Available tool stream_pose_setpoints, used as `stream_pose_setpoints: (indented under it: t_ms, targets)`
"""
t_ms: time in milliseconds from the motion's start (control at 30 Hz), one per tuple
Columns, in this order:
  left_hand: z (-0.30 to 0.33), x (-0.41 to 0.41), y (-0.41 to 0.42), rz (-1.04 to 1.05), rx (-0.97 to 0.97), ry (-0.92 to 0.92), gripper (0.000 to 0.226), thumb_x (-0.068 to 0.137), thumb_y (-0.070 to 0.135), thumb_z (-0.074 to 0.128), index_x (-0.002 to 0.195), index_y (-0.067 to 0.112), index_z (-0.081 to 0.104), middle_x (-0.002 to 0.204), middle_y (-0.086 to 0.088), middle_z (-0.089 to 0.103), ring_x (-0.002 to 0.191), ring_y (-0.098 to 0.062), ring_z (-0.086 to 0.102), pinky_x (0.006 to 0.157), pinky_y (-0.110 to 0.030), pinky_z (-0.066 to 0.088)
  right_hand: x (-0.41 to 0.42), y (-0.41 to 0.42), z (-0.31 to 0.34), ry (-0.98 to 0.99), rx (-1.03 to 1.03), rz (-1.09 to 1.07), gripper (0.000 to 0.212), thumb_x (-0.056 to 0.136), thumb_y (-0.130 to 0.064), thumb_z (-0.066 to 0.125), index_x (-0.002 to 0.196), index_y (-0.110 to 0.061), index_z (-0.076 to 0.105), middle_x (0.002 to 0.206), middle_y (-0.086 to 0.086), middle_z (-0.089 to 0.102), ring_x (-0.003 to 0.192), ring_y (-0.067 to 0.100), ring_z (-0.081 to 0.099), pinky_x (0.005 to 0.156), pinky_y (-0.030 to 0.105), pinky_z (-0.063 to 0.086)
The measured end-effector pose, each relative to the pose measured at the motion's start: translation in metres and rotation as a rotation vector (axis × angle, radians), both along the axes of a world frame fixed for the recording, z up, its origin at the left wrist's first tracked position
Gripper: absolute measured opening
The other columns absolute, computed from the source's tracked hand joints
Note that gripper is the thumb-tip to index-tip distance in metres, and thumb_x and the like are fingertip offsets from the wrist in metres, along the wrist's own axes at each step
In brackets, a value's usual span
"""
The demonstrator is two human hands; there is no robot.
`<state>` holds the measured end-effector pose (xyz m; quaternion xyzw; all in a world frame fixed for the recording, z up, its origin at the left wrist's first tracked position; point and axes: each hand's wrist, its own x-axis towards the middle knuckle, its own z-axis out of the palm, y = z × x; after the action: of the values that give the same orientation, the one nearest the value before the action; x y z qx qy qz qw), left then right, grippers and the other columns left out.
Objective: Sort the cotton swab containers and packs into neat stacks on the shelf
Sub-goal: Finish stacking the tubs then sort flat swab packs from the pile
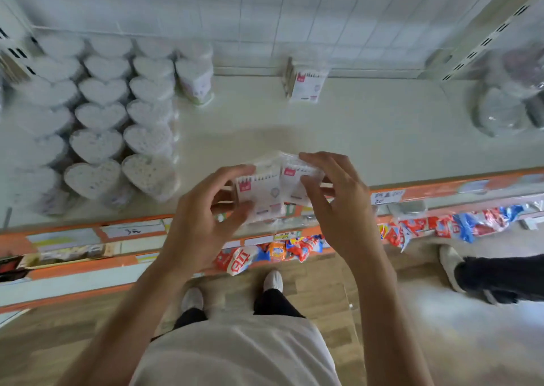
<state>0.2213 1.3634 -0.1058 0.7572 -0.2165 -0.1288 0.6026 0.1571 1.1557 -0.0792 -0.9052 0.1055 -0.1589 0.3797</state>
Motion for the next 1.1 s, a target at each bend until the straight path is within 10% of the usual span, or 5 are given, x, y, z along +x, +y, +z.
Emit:
stream_pose_setpoints:
  t_ms: [433, 633, 800, 1100]
  targets:
    - [-0.04, 0.029, -0.106, 0.342, 0.187, -0.248, 0.038, 0.091, 0.005, 0.061, 0.125, 0.02, 0.054, 0.121, 0.0, 0.062, 0.101, -0.02, 0.068, 0.083, -0.042, 0.057, 0.09, -0.133, -0.034, -0.03, 0.043, 0.155, 0.031, 0.096, -0.009, 0.062, 0.126, -0.017, 0.067, 0.119, -0.006, 0.056, 0.088, -0.002, 0.06, 0.073, 0.001, 0.043]
    - [-0.048, 0.026, -0.11, 0.384, 0.366, -0.394, 0.042, 0.093, 0.005, 0.062, 0.135, 0.011, 0.054, 0.118, -0.009, 0.057, 0.1, -0.019, 0.06, 0.085, -0.027, 0.049, 0.147, -0.144, -0.039, -0.066, 0.018, 0.171, 0.033, 0.088, -0.01, 0.064, 0.121, -0.015, 0.063, 0.119, 0.0, 0.055, 0.084, -0.009, 0.057, 0.074, 0.006, 0.045]
    - [-0.05, 0.028, -0.108, 0.397, 0.371, -0.465, 0.041, 0.094, 0.008, 0.062, 0.134, 0.008, 0.055, 0.113, -0.01, 0.058, 0.092, -0.02, 0.06, 0.081, -0.027, 0.05, 0.172, -0.147, -0.042, -0.073, -0.026, 0.174, 0.036, 0.086, -0.01, 0.062, 0.121, -0.021, 0.062, 0.116, -0.004, 0.046, 0.09, 0.015, 0.064, 0.084, 0.036, 0.057]
    - [-0.048, 0.027, -0.111, 0.422, 0.363, -0.448, 0.04, 0.094, 0.007, 0.064, 0.133, 0.007, 0.056, 0.115, -0.012, 0.06, 0.096, -0.013, 0.059, 0.081, -0.004, 0.043, 0.182, -0.147, -0.044, -0.129, -0.017, 0.153, 0.032, 0.09, -0.009, 0.064, 0.12, -0.02, 0.067, 0.121, 0.001, 0.041, 0.089, -0.001, 0.054, 0.078, 0.023, 0.058]
